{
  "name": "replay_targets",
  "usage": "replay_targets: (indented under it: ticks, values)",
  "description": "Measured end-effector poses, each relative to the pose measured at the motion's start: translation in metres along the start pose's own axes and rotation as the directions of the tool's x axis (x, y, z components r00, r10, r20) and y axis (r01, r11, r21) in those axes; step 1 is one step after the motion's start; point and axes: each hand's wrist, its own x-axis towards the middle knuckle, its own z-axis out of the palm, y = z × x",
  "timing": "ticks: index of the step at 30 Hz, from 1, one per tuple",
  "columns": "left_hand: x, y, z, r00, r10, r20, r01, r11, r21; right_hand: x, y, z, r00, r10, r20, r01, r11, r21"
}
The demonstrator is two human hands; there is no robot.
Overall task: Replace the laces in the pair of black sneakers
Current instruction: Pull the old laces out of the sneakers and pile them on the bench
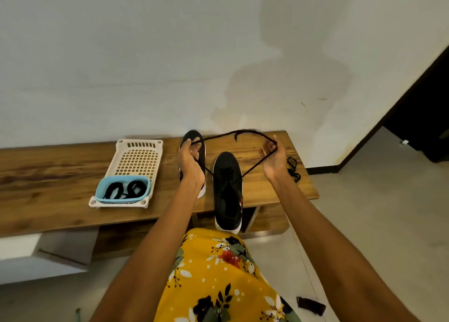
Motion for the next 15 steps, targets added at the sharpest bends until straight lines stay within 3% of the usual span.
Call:
replay_targets:
  ticks: [2, 4, 6, 7, 9, 11, 13, 15]
  values:
    - [-0.005, 0.001, 0.001, 0.999, -0.014, 0.03, 0.019, 0.989, -0.147, -0.001, -0.002, 0.005, 1.0, -0.003, 0.005, 0.003, 0.998, 0.068]
    - [-0.014, -0.001, -0.002, 0.999, -0.044, 0.001, 0.043, 0.991, -0.125, -0.004, 0.003, 0.005, 1.0, 0.007, -0.025, -0.006, 0.998, 0.067]
    - [-0.021, -0.008, -0.01, 0.998, 0.003, -0.064, 0.008, 0.983, 0.184, -0.007, 0.015, 0.0, 0.989, 0.023, -0.147, -0.034, 0.997, -0.072]
    - [-0.021, -0.013, -0.015, 0.995, 0.071, -0.068, -0.041, 0.929, 0.367, -0.007, 0.023, -0.004, 0.979, 0.017, -0.205, -0.052, 0.985, -0.165]
    - [-0.019, -0.023, -0.026, 0.975, 0.215, 0.059, -0.191, 0.672, 0.716, -0.005, 0.039, -0.013, 0.965, -0.026, -0.259, -0.071, 0.93, -0.36]
    - [-0.016, -0.032, -0.035, 0.949, 0.157, 0.274, -0.309, 0.284, 0.908, -0.001, 0.052, -0.024, 0.968, -0.08, -0.238, -0.073, 0.816, -0.573]
    - [-0.011, -0.044, -0.042, 0.903, -0.025, 0.43, -0.431, -0.053, 0.901, -0.001, 0.063, -0.032, 0.989, -0.088, -0.117, -0.041, 0.601, -0.798]
    - [-0.008, -0.056, -0.044, 0.856, -0.135, 0.499, -0.516, -0.262, 0.815, -0.005, 0.071, -0.039, 0.998, -0.038, 0.054, 0.064, 0.381, -0.922]
